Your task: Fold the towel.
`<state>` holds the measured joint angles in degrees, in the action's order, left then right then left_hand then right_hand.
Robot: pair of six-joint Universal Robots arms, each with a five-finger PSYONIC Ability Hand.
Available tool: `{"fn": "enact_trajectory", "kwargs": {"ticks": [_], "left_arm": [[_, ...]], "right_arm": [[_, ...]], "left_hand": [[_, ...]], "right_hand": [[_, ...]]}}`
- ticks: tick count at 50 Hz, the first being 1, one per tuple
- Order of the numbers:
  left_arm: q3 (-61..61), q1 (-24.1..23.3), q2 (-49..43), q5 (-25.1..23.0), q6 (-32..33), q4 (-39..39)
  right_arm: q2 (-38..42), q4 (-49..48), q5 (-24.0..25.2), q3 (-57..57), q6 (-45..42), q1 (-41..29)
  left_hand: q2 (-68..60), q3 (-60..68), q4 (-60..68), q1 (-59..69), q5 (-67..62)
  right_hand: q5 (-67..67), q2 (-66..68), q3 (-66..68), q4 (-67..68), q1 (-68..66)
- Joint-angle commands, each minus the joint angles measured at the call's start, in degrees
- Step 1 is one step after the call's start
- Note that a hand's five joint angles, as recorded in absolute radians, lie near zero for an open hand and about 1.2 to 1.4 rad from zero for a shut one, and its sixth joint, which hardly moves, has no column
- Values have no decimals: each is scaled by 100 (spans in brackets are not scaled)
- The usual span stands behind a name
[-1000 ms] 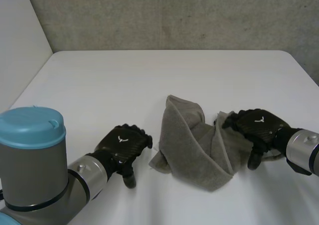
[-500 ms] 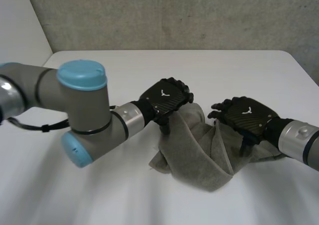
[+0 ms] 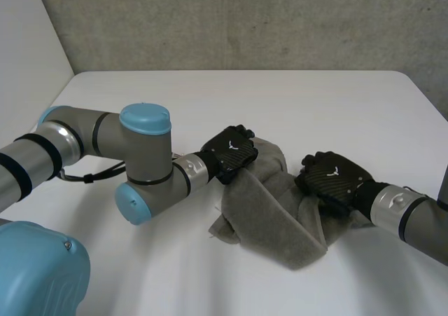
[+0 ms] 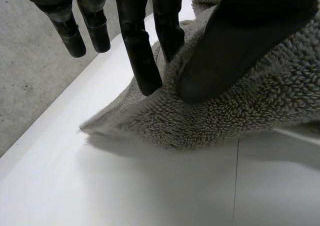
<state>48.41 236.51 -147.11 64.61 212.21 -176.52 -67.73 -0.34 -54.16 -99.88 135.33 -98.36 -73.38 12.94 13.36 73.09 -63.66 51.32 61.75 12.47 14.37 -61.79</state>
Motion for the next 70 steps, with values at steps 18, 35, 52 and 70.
{"fn": "enact_trajectory", "kwargs": {"ticks": [18, 35, 52, 70], "left_arm": [[2700, 352, 2099, 852, 321, 276], [4185, 519, 2811, 843, -355, -752], [4247, 484, 2626, 843, -426, -989], [4089, 370, 2503, 878, -637, -928]], "right_arm": [[-943, 1341, 300, -190, -77, 265], [-900, 1476, 547, -559, 20, 388], [-882, 1079, 555, -577, 459, 476], [-838, 1246, 503, -498, 468, 476]], "left_hand": [[-662, -294, -336, 691, -634], [1186, -294, -336, -1157, 1214], [2717, -294, -336, -2688, 2745], [-662, -294, -336, 691, -634]], "right_hand": [[1868, 1825, -247, -437, -1821], [1868, 1825, -247, -437, -1821], [1868, 1825, -247, -437, -1821], [1868, 1825, -247, -437, -1821]]}}
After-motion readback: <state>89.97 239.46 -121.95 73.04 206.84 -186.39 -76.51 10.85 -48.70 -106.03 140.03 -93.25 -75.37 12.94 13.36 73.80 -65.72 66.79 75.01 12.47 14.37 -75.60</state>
